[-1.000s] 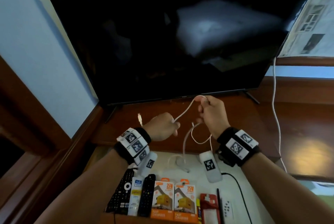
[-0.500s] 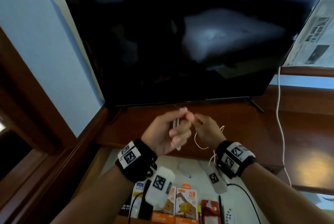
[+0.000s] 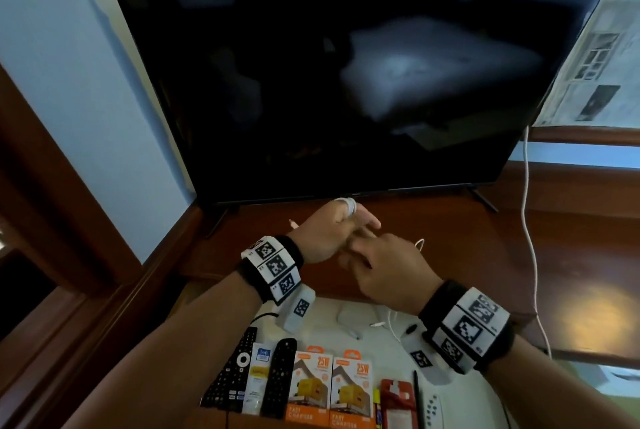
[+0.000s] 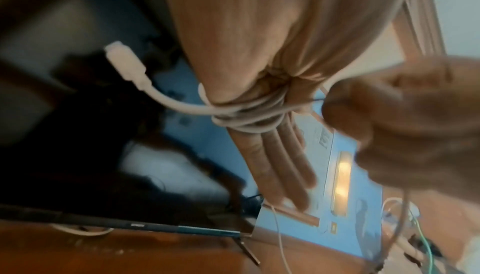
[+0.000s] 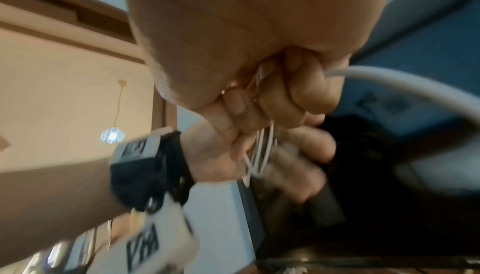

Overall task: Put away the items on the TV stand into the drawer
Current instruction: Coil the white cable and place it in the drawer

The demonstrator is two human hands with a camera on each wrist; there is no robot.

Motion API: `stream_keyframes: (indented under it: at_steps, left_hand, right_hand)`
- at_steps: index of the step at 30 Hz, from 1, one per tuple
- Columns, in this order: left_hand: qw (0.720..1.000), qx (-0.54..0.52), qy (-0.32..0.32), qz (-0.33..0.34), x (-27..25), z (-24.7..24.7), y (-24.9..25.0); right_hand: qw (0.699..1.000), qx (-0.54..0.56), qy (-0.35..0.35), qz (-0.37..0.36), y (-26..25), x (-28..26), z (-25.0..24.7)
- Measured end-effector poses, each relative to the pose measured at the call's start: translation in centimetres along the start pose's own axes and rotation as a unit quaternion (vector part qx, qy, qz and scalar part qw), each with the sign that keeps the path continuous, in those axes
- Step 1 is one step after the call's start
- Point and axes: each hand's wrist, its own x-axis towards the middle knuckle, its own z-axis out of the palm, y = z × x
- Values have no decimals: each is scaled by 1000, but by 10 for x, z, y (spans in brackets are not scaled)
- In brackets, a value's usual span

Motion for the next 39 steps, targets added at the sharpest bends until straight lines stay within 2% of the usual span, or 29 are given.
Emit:
stream_keyframes:
  at_steps: [2, 4, 5, 7, 9, 12, 14, 16, 18, 21, 23, 25, 26, 29, 31, 33, 36, 37, 39]
  left_hand:
    - [1000, 21, -16, -7, -1, 2, 0]
    - [998, 18, -50, -15, -7, 4, 5]
    - [997, 2, -75, -28, -10, 5, 9]
    - [984, -108, -127, -67, -14, 8, 13]
    - [947, -252, -183, -80, -16, 9, 15]
    - [875, -421, -237, -35, -16, 11, 14]
    - [837, -488, -248, -8, -17, 15, 15]
    - [818, -526, -230, 16, -18, 18, 19]
    - [828, -533, -171, 36, -17, 15, 26]
    - [879, -472, -63, 38, -8, 5, 34]
    - [929, -368, -7, 30, 2, 1, 31]
    - [978, -202, 46, 33, 11, 0, 22]
    - [991, -109, 64, 36, 13, 1, 16]
    - [992, 111, 48, 24, 13, 0, 2]
    - [988, 157, -9, 5, 8, -1, -1]
    - [989, 133, -67, -7, 1, 1, -3]
    - [987, -27, -137, -77, -10, 7, -6]
    - [978, -96, -162, -93, -12, 8, -7]
    - [940, -252, -213, -82, -14, 11, -7]
  right_hand:
    - [999, 7, 43, -5, 5, 2, -12]
    - [993, 70, 94, -7, 11, 3, -23]
    - [985, 127, 118, -6, 13, 4, -28]
    - [960, 227, 162, 3, 18, 8, -33]
    - [938, 297, 176, 10, 25, 13, -30]
    - [916, 357, 185, -10, 37, 18, -19]
    - [903, 388, 185, -2, 42, 17, -8]
    - [888, 430, 164, 22, 41, 14, 6]
    - [880, 456, 118, 66, 33, 8, 20]
    - [915, 386, 55, 103, 23, -2, 35]
    - [936, 339, 35, 90, 19, -4, 37]
    - [954, 291, 25, 73, 22, -4, 36]
    - [964, 259, 25, 63, 24, -4, 35]
    - [970, 233, 63, 32, 29, -6, 27]
    - [961, 255, 103, 29, 33, -5, 16]
    - [947, 288, 141, 36, 37, -4, 3]
    - [929, 327, 165, 50, 48, 1, -6]
    - [925, 339, 163, 47, 51, 3, -4]
    - [915, 371, 156, 34, 53, 5, 6]
